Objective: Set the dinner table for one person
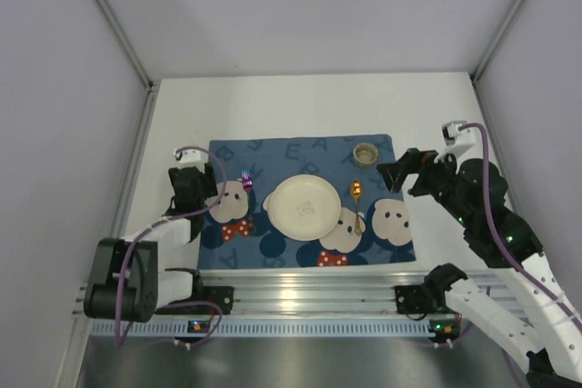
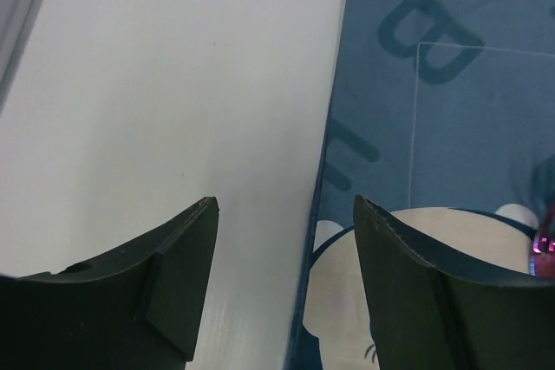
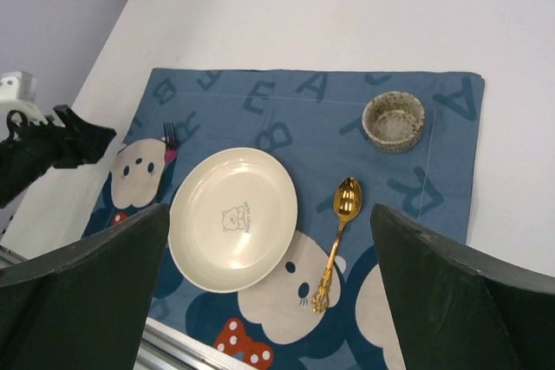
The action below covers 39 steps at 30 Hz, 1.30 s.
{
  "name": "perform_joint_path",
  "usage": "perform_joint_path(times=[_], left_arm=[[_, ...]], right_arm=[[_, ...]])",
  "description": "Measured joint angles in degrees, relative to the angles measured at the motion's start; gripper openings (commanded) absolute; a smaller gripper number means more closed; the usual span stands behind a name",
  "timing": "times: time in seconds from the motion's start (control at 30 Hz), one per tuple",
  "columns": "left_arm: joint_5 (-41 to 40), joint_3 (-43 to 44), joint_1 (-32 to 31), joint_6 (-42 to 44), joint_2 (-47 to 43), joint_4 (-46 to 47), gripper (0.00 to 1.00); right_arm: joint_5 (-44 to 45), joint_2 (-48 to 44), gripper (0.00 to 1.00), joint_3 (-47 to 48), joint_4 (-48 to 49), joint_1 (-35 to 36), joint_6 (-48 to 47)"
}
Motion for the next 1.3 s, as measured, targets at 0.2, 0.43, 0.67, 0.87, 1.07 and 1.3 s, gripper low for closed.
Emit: perform_joint_path(times=[0.2,0.43,0.67,0.87,1.07,1.3], left_arm=[[-1.0,-3.3,0.2,2.7,11.0,15.9,0.69],[3.0,-0.4,1.9,2.4,18.5,28.1,0.67],[4.1,-2.5,2.1,1.9,23.3,36.7,0.73],[4.2,-2.5,2.2,2.3,23.3,38.8,0.99],[4.5,-2.5,2.2,1.7,23.3,39.4,0.99],[4.5,-2.5,2.2,1.8,23.3,39.4,0.99]], right_arm=[[-0.2,-1.9,1.00,-0.5,-0.5,0.0,0.4],[-0.5,-1.4,1.00,-0.4,-3.5,0.0,-0.6],[-1.8,3.2,1.00,0.8,-4.4,0.0,-1.1],[-3.7,7.5,1.00,0.7,-3.6,0.0,-0.6],[-4.0,8.6,1.00,0.7,-0.6,0.0,0.0],[-1.6,6.5,1.00,-3.7,1.8,0.0,0.1]])
